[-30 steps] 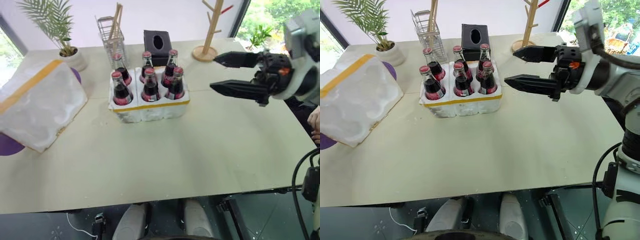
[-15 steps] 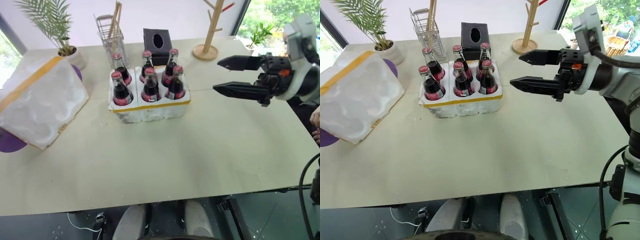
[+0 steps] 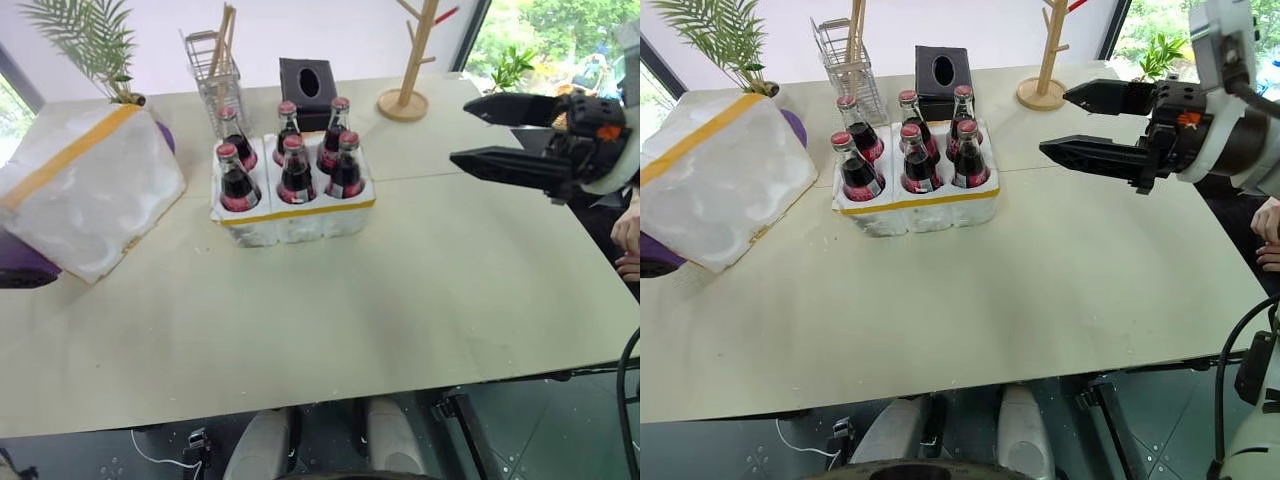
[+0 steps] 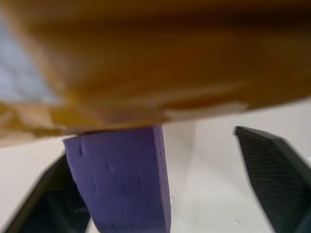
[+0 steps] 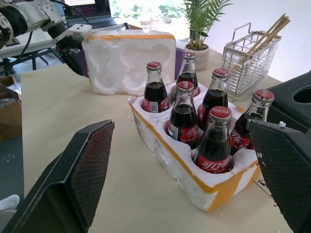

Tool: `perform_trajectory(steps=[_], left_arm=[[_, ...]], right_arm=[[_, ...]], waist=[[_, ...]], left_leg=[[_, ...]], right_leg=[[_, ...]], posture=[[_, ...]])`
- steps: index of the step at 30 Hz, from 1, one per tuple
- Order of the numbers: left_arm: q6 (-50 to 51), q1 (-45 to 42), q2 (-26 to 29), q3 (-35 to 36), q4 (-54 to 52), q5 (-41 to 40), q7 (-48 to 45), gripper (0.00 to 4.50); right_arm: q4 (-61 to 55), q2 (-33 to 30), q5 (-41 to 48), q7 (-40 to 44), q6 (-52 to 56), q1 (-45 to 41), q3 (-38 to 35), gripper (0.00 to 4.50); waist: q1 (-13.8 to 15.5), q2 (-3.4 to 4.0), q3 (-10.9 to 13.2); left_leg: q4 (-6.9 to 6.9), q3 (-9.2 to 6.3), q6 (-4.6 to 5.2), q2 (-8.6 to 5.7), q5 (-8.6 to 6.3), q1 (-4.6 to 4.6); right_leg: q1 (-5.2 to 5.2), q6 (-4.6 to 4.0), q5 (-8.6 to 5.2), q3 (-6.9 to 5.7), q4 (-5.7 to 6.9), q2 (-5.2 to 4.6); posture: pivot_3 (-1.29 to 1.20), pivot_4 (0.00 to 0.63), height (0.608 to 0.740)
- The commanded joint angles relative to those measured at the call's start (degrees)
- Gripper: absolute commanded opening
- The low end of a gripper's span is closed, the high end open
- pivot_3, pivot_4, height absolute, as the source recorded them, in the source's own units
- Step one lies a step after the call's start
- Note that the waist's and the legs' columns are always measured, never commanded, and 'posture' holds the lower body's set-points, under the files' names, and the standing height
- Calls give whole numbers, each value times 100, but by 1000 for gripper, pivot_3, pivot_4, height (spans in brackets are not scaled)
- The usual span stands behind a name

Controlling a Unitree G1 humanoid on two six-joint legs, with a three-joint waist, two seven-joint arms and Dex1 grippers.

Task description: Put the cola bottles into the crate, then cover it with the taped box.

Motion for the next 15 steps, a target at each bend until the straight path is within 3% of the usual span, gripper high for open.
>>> perform_trajectory(steps=[1, 4, 5, 15], left_arm=[[-38, -104, 117, 34, 15, 16, -98, 2173], [-79, -57, 133, 47, 11, 21, -73, 612], [-117, -39, 139, 72, 2, 2, -24, 349], [-890, -225, -37, 909, -959, -735, 1038, 349]], right_arm=[[-133, -94, 128, -13, -62, -18, -222, 4500], [-114, -112, 157, 11, -38, 27, -212, 4500], [-97, -128, 187, 14, 9, 53, -213, 4500], [-352, -326, -8, -8, -245, 721, -406, 4500]], waist=[[3, 0, 0], [8, 0, 0], [9, 0, 0], [36, -6, 1]], left_leg=[[0, 0, 0, 0, 0, 0], [0, 1, 0, 1, 0, -1], [0, 2, 1, 0, 0, -1], [5, 1, 0, 0, 0, -5]], right_leg=[[-2, 0, 0, 0, 1, 0], [-2, 0, 0, 0, 2, 0], [-2, 0, 0, 0, 2, -1], [-5, 0, 0, 1, 4, -3]], posture=[[0, 150, 740], [0, 150, 740], [0, 150, 740], [0, 150, 740]])
